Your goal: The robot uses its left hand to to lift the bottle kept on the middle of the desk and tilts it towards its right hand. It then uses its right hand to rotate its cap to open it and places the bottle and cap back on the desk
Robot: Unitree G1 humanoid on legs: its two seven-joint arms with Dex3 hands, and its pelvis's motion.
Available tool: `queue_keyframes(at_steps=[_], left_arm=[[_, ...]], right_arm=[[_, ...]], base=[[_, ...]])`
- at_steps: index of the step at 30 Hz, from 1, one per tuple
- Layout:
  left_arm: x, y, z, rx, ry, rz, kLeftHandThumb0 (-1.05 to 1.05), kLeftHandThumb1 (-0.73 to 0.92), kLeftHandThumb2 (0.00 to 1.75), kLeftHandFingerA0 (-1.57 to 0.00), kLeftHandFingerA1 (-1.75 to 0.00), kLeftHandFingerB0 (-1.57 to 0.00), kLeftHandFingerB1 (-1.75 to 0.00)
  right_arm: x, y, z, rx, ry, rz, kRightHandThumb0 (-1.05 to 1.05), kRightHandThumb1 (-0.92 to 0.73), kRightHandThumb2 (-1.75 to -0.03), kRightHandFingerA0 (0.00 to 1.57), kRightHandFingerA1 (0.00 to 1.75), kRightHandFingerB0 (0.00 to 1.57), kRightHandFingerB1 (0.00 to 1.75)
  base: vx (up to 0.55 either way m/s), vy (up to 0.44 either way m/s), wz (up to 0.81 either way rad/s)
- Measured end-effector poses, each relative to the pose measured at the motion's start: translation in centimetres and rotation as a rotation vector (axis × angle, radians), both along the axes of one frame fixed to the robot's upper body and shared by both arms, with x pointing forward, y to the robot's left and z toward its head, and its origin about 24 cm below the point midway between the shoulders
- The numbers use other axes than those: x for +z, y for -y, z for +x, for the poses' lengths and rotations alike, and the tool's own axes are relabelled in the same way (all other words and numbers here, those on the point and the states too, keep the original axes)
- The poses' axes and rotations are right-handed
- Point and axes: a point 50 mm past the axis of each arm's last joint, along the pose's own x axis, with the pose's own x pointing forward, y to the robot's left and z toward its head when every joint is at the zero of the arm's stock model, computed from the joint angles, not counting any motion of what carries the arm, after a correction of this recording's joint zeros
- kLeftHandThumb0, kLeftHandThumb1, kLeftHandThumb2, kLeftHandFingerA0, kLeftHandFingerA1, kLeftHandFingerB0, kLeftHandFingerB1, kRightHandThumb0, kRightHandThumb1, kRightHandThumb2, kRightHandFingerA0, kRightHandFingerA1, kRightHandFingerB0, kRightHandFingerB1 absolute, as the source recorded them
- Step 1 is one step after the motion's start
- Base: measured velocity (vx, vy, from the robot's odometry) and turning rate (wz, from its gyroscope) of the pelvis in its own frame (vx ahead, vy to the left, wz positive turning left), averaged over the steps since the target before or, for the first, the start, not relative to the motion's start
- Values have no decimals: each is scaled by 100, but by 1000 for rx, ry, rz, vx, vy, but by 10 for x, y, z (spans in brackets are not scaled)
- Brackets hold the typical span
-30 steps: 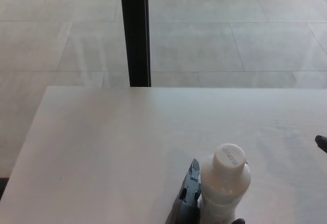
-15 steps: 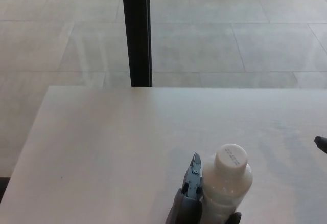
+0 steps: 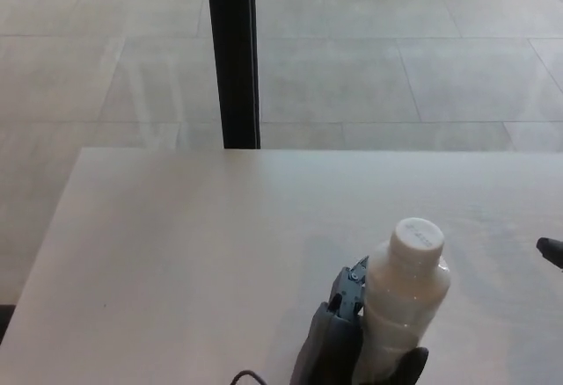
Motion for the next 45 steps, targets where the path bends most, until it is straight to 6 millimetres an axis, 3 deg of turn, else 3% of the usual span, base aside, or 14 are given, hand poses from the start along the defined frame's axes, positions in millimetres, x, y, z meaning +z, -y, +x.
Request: queue_keyframes(at_steps=[2, 3, 6, 16, 17, 18, 24, 25, 26, 27, 28, 31, 43, 45], left_arm=[[1, 2, 3, -6, 6, 1, -23, 91, 130, -149, -175, -18, -83], [2, 3, 4, -9, 12, 0, -17, 86, 171, -152, -175, -110, -149], [9, 10, 10, -25, 35, -11, -21, 92, 145, -157, -175, -150, -175], [26, 31, 16, -94, 84, -53, -22, 92, 166, -157, -175, -148, -175], [27, 32, 16, -100, 87, -57, -15, 92, 172, -157, -175, -133, -175], [29, 34, 16, -106, 91, -66, -16, 92, 175, -157, -175, -137, -175], [39, 34, 16, -107, 102, -127, 1, 92, 175, -157, -175, -125, -175], [46, 32, 17, -101, 115, -168, 4, 92, 174, -151, -175, -121, -175], [52, 30, 17, -93, 130, -201, 8, 92, 172, -152, -175, -118, -175], [58, 26, 19, -82, 148, -236, 6, 92, 171, -147, -175, -114, -175], [61, 22, 19, -72, 155, -255, 8, 92, 163, -135, -175, -100, -175], [62, 2, 18, -14, 158, -312, 20, 92, 166, -115, -175, -94, -161], [61, -125, 20, 239, 208, -233, 17, 83, 154, -121, -175, -105, -175], [64, -133, 20, 230, 218, -180, 16, 92, 155, -119, -136, -110, -130]], right_arm=[[0, 0, 0, -2, 1, 6, -57, -68, -60, 68, 67, 51, 42], [-1, 0, 0, -4, 2, 10, -55, -68, -60, 42, 56, 33, 36], [-3, -1, 0, -7, -1, 26, -67, -54, -92, 49, 65, 27, 49], [-14, -2, -1, -18, -30, 67, -68, -81, -65, 42, 51, 43, 34], [-14, -2, -1, -20, -31, 67, -72, -68, -106, 37, 59, 32, 48], [-15, -1, -1, -22, -35, 64, -71, -82, -65, 44, 53, 44, 33], [-20, -1, -2, -39, -53, 60, -68, -77, -64, 52, 62, 47, 34], [-21, -1, -3, -45, -58, 62, -67, -62, -100, 51, 67, 39, 50], [-23, -1, -4, -49, -61, 63, -66, -75, -63, 58, 60, 49, 35], [-24, 0, -5, -54, -64, 62, -64, -59, -97, 55, 66, 40, 51], [-24, 0, -5, -57, -65, 62, -65, -72, -63, 65, 56, 48, 35], [-25, 0, -6, -60, -68, 55, -65, -58, -94, 69, 69, 42, 51], [-3, -37, 7, 83, 28, -58, -58, -64, -60, 74, 59, 44, 35], [5, -42, 10, 108, 57, -84, -59, -62, -59, 76, 61, 47, 35]], base=[[0, 0, 0], [0, 0, 0], [0, 0, 0], [0, 0, 0], [0, 0, 0], [0, 0, 0], [0, 0, 0], [0, 0, 0], [0, 0, 0], [0, 0, 0], [0, 0, 0], [0, 0, 0], [0, 0, 0], [0, 0, 0]])
